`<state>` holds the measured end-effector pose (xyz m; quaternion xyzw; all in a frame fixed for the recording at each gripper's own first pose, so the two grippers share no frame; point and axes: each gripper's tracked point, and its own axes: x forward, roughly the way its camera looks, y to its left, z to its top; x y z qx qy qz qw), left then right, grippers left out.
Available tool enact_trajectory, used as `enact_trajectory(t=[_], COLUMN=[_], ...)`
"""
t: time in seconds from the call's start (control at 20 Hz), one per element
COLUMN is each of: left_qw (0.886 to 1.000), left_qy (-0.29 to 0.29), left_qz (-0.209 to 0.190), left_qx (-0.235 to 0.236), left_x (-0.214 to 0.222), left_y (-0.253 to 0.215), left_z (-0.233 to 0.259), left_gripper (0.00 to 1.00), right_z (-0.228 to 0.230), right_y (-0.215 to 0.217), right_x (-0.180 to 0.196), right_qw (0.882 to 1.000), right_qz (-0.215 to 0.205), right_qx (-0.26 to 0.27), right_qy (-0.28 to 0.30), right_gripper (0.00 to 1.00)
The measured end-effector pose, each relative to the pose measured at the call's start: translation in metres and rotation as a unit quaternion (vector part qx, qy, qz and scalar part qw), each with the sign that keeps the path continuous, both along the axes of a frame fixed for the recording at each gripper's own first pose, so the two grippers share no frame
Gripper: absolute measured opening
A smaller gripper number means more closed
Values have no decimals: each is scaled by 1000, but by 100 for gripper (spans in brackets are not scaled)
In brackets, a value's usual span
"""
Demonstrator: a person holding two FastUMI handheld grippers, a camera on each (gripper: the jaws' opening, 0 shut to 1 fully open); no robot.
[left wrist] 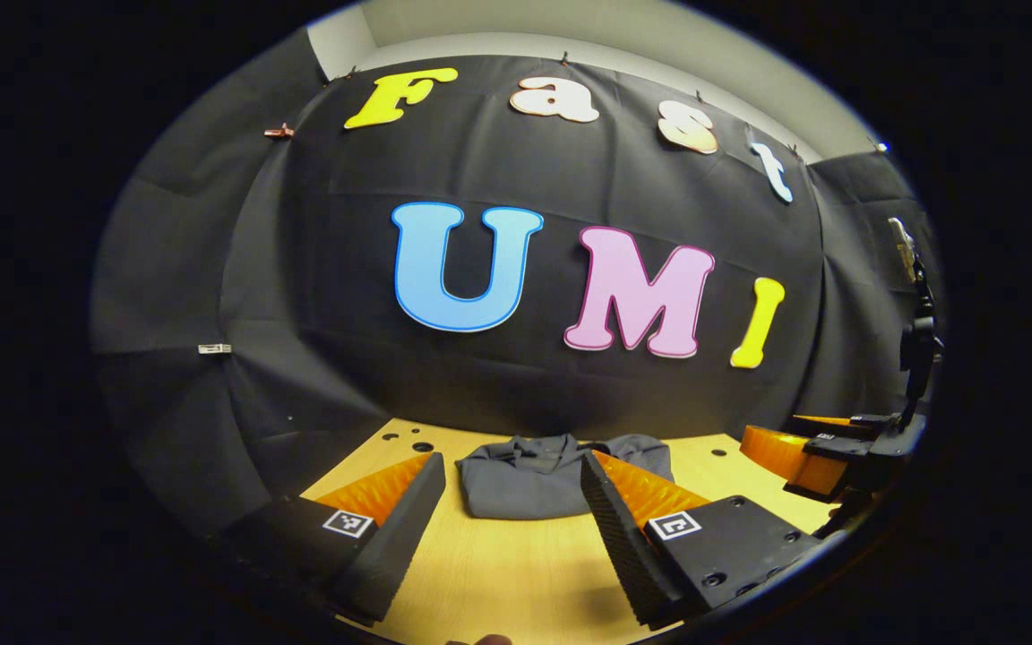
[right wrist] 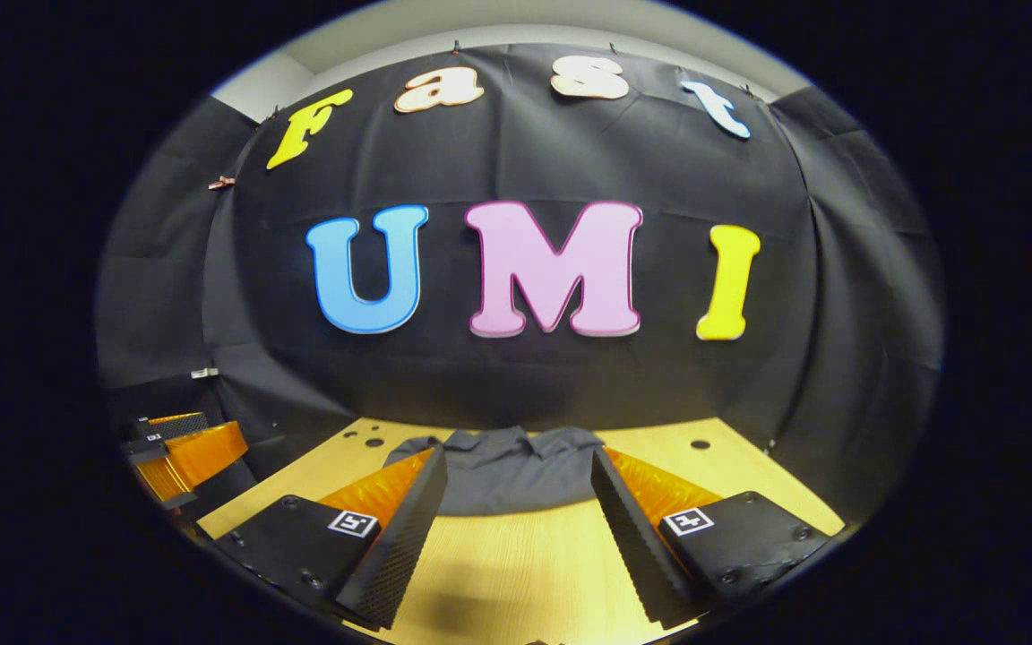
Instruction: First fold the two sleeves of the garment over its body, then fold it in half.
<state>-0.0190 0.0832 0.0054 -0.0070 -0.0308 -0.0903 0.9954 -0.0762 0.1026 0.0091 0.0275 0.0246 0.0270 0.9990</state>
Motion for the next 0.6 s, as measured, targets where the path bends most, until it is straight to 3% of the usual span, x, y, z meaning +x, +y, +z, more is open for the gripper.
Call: enact_trajectory(t=[0.1,0.15,0.2,0.6], left_qw=[1000,1000,999,997], left_qy=[17,24,32,65], left_qz=[6,4,3,-22], left_qx=[3,3,3,16], left_x=[-19,-27,-35,-58], left_y=[5,6,9,6], left_z=[-15,-20,-27,-48], left_gripper=[96,96,96,96], right_z=[-20,-45,-61,-87], right_y=[4,46,43,56], right_x=[-28,-6,-13,-35], right_qw=[1000,999,998,995], right_qz=[6,15,18,38], right_qx=[13,8,-4,12], right_qy=[21,31,55,89], right_gripper=[99,99,98,98])
